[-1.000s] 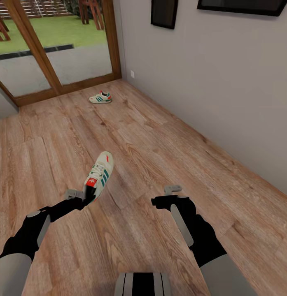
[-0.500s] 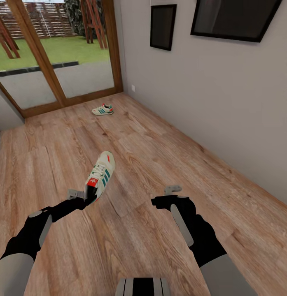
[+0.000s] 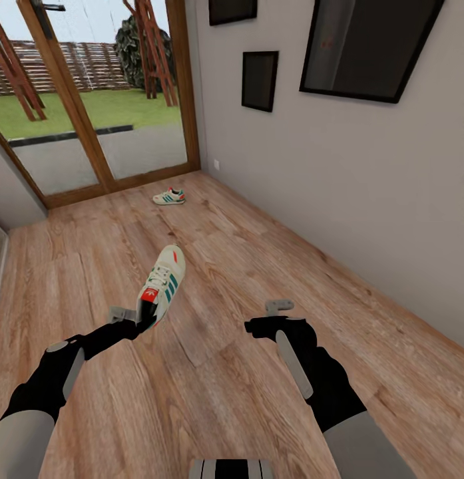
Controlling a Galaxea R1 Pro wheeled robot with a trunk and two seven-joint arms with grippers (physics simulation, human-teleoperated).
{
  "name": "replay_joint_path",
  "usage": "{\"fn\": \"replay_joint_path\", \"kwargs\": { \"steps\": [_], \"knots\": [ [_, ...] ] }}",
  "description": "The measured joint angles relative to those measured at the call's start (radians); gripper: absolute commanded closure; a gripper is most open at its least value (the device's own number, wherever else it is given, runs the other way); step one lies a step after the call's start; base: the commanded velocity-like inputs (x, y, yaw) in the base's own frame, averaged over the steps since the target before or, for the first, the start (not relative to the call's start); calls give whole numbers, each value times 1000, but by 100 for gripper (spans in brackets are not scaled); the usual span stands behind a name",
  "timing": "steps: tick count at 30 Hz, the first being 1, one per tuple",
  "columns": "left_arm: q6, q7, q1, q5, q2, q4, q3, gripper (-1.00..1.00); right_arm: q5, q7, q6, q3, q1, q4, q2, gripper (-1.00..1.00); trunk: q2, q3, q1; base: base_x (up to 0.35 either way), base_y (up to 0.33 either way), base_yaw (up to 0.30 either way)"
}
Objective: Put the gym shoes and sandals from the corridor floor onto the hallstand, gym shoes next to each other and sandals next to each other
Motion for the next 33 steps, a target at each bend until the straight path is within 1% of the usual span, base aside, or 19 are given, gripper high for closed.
{"fn": "replay_joint_path", "kwargs": {
  "steps": [14, 21, 28, 30, 31, 33],
  "knots": [
    [0, 0, 6, 3, 0, 0, -1, 100, 0, 0, 0, 0, 0, 0, 0, -100, 3, 77, -6, 0, 0, 0],
    [-1, -1, 7, 4, 0, 0, 0, 100, 0, 0, 0, 0, 0, 0, 0, -100, 3, 89, -6, 14, 0, 6],
    [-1, 0, 8, 5, -1, 0, 0, 100, 0, -1, 0, 0, 0, 1, 0, -100, 3, 95, -7, 251, -100, 220],
    [-1, 0, 8, 5, -7, 0, 0, 100, 0, -1, 0, 0, 0, 1, 0, -100, 3, 96, -7, 311, -160, 287],
    [-1, 0, 8, 5, -16, 0, 0, 100, 0, -1, 0, 0, 0, 0, 0, -100, 3, 96, -7, 315, -163, 280],
    [-1, 0, 8, 4, -24, 0, 0, 100, 0, -2, 1, 0, 0, 0, 0, -100, 3, 98, -7, 316, -161, 271]
  ]
}}
